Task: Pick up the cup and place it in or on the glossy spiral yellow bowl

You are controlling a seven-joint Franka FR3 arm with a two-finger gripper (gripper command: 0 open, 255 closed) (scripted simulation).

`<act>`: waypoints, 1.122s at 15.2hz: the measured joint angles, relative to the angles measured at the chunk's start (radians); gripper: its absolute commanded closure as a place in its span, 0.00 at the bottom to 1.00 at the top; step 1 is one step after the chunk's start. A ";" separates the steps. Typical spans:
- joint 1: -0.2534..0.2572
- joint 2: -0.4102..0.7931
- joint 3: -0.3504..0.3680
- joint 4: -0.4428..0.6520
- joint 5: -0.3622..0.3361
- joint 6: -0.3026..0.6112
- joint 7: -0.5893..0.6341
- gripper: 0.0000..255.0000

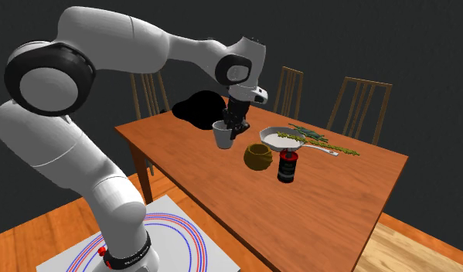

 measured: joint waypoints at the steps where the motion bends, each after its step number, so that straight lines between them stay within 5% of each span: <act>1: 0.002 0.034 -0.003 0.036 0.003 -0.004 -0.002 1.00; 13: -0.017 0.534 -0.038 0.658 0.071 -0.143 -0.045 1.00; 17: -0.021 0.580 -0.038 0.683 0.078 -0.125 -0.053 1.00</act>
